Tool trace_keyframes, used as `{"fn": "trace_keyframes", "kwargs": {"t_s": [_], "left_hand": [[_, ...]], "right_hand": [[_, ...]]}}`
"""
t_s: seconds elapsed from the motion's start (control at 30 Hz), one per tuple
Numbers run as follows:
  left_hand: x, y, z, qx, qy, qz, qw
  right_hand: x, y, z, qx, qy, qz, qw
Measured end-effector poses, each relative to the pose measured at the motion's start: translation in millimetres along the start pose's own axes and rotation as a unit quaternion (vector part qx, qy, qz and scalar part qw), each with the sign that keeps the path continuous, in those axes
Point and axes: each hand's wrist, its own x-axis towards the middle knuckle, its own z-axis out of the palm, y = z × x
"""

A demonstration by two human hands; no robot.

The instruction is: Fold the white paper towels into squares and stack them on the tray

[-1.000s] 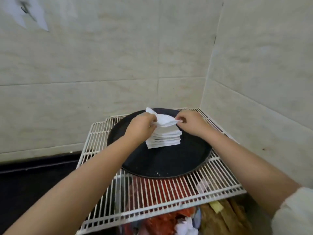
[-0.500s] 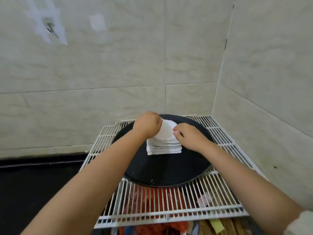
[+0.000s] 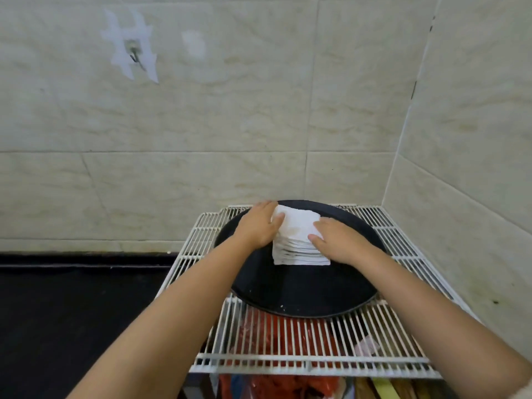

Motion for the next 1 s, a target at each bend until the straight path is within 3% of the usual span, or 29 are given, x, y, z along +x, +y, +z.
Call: {"fn": "trace_keyframes", "kwargs": {"t_s": [0.17,0.37,0.7,1.0], "left_hand": [[-65,-57,-63,0.177,0.033,-0.073,0.981],[-202,-174,-157,0.262,0.027,-0.225,0.938],[-477,-364,-255,0.254,0.067,-0.445,0.856],[-644,-512,-315,0.217,0.089,-0.596,0.768]], "right_hand": [[6,-86,-27,-0.012,0.091,-0.039,0.995],[7,-275,-10,-0.023,0.097,-0.146,0.984],[-51,-624,62,-0.021,0.041,-0.344,0.938],[-81,-885,131,-0.024,-0.027,-0.500,0.865]]}}
